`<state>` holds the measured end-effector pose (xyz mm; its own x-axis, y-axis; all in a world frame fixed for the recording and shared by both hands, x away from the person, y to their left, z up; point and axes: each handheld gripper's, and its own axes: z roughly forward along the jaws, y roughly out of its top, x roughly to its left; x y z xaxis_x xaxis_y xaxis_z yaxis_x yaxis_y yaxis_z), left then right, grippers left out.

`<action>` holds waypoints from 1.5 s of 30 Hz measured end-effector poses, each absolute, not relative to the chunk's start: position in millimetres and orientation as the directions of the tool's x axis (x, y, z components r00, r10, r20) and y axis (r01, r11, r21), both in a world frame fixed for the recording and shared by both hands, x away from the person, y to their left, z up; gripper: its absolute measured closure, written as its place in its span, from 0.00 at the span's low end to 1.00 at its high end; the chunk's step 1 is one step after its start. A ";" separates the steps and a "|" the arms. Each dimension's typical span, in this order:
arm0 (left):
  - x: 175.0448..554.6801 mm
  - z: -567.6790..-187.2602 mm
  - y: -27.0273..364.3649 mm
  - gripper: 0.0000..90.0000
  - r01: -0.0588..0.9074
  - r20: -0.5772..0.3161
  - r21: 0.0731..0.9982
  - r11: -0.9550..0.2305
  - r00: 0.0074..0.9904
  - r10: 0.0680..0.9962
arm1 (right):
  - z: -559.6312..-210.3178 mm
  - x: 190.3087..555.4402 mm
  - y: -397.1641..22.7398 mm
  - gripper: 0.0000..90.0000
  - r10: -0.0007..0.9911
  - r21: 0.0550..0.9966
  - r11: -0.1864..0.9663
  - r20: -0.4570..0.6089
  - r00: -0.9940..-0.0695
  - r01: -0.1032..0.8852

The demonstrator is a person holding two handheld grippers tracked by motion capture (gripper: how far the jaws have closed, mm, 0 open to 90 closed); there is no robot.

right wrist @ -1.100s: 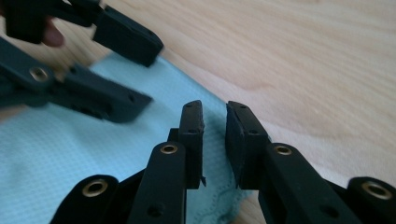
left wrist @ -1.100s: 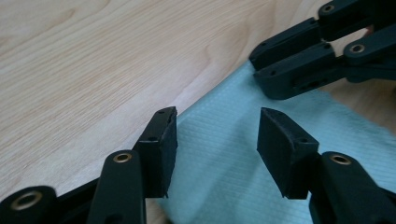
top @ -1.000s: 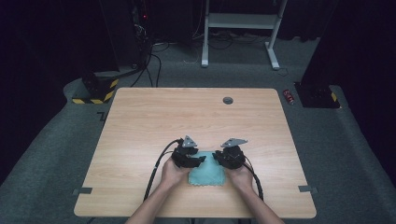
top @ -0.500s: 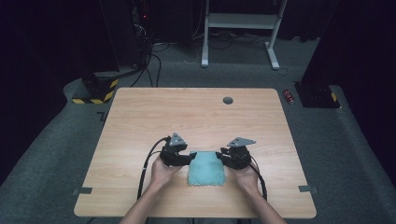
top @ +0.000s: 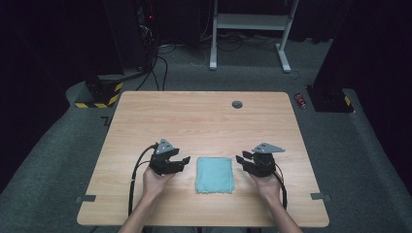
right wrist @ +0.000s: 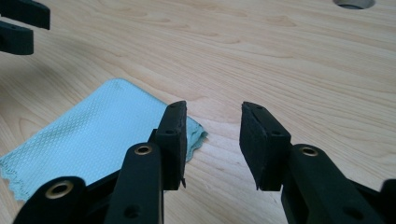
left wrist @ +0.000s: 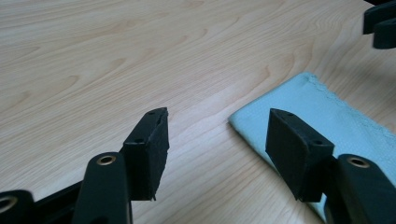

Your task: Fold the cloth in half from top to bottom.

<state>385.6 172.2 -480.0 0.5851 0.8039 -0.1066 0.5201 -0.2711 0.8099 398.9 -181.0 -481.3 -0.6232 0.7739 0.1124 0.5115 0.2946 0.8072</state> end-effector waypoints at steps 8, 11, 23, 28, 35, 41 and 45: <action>376.2 -482.9 194.2 0.41 0.531 -0.122 0.816 -0.227 0.543 0.831 | -483.8 388.7 -202.5 0.69 0.800 0.813 0.267 0.112 -0.590 0.517; 372.2 -484.9 200.8 0.41 0.535 -0.115 0.814 -0.226 0.530 0.840 | -486.8 385.5 -209.7 0.69 0.811 0.811 0.266 0.103 -0.575 0.520; 356.7 -500.9 218.6 0.40 0.555 -0.050 0.793 -0.253 0.472 0.880 | -500.1 373.3 -232.7 0.67 0.846 0.789 0.268 0.082 -0.527 0.553; 354.8 -508.9 225.1 0.40 0.573 -0.060 0.785 -0.235 0.448 0.892 | -504.0 368.8 -240.9 0.66 0.859 0.784 0.263 0.076 -0.507 0.562; 354.0 -516.3 229.6 0.40 0.593 -0.081 0.778 -0.209 0.425 0.901 | -511.8 363.8 -249.1 0.66 0.873 0.775 0.270 0.055 -0.485 0.572; 352.5 -521.7 230.8 0.40 0.608 -0.079 0.770 -0.193 0.391 0.917 | -517.6 363.3 -250.7 0.65 0.880 0.756 0.293 0.026 -0.475 0.585; 352.4 -525.2 231.8 0.39 0.611 -0.051 0.764 -0.206 0.376 0.925 | -521.0 365.0 -251.9 0.62 0.888 0.741 0.294 0.022 -0.459 0.603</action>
<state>352.4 231.8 -525.2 0.3759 0.9252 -0.0514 0.6110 -0.2057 0.7645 365.0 -251.9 -521.0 -0.4591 0.8881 0.0218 0.6034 0.2937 0.7414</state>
